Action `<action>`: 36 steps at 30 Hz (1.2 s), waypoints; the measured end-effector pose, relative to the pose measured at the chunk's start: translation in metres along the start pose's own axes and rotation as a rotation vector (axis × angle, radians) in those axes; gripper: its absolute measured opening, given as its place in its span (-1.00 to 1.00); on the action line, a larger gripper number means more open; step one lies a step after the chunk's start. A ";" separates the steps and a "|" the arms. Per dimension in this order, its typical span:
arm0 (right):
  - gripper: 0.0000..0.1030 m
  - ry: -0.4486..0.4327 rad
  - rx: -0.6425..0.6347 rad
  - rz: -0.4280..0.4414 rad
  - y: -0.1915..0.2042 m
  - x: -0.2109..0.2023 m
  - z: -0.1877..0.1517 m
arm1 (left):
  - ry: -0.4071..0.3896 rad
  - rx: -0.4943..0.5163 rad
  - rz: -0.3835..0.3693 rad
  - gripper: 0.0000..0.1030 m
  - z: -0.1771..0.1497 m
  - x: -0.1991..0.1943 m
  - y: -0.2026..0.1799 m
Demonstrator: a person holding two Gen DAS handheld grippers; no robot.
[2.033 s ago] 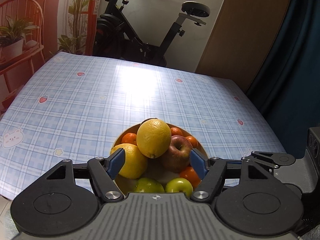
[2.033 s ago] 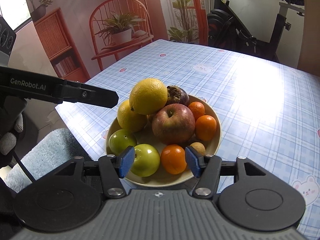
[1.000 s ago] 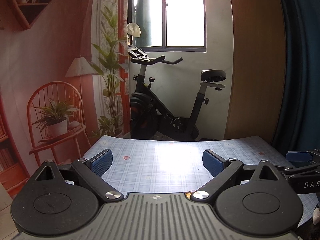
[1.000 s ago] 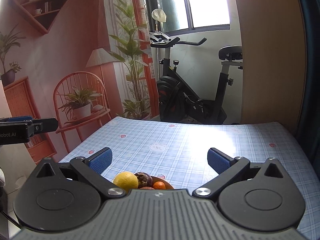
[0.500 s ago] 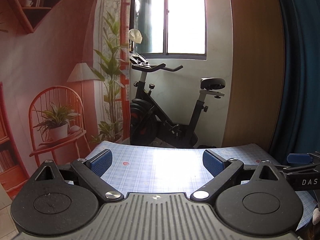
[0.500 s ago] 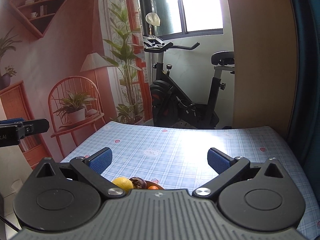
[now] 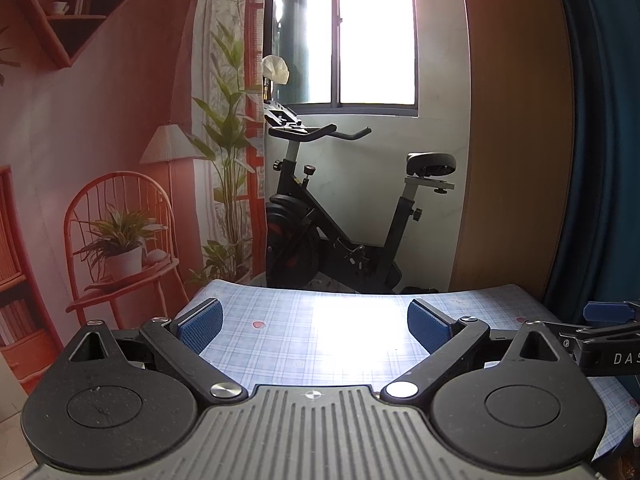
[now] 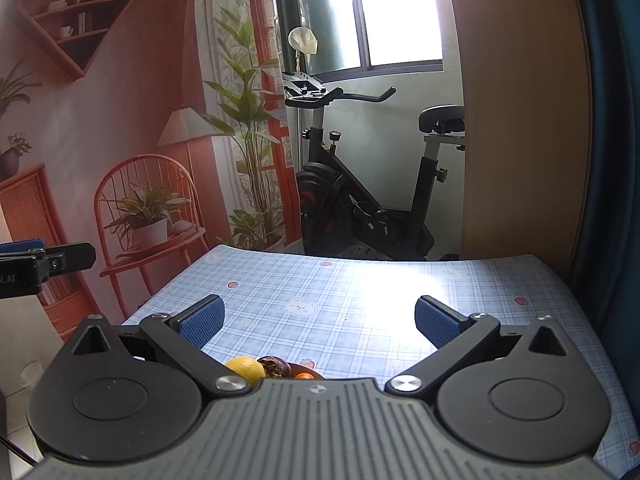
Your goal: Organize fruits
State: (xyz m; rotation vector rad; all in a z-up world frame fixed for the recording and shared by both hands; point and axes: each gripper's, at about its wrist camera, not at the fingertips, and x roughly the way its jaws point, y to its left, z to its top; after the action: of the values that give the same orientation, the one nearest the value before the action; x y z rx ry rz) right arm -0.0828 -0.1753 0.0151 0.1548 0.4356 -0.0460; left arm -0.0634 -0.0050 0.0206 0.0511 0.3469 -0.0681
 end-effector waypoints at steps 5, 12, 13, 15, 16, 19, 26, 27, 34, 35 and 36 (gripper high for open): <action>1.00 0.001 0.007 -0.004 -0.002 -0.003 0.000 | 0.001 0.001 -0.006 0.95 0.003 0.000 0.002; 1.00 0.000 0.013 -0.005 -0.004 -0.005 0.002 | -0.003 0.018 -0.004 0.98 0.003 0.001 0.002; 1.00 0.001 0.013 -0.005 -0.003 -0.005 0.003 | -0.001 0.018 -0.007 0.99 0.003 0.001 0.002; 1.00 0.001 0.014 -0.005 -0.003 -0.005 0.003 | 0.000 0.020 -0.010 0.99 0.003 0.001 0.001; 1.00 0.001 0.014 -0.005 -0.003 -0.005 0.003 | 0.000 0.021 -0.011 0.99 0.003 0.001 0.001; 1.00 0.002 0.015 -0.005 -0.003 -0.005 0.003 | -0.001 0.023 -0.014 0.99 0.004 0.000 0.001; 1.00 0.007 0.017 -0.005 -0.002 -0.005 0.003 | 0.004 0.021 -0.025 1.00 0.004 0.000 0.005; 1.00 0.008 0.018 -0.006 -0.002 -0.005 0.003 | 0.003 0.022 -0.026 1.00 0.004 0.000 0.006; 1.00 0.009 0.023 -0.011 -0.001 -0.005 0.002 | 0.007 0.017 -0.031 1.00 0.004 0.001 0.008; 1.00 0.010 0.024 -0.012 -0.001 -0.005 0.002 | 0.009 0.015 -0.032 1.00 0.004 0.001 0.008; 1.00 0.011 0.026 -0.013 -0.002 -0.004 0.004 | 0.011 0.015 -0.033 1.00 0.004 0.001 0.008</action>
State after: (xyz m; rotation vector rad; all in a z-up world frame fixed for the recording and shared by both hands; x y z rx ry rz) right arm -0.0848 -0.1777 0.0196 0.1776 0.4475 -0.0631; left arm -0.0600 0.0030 0.0247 0.0606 0.3578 -0.1028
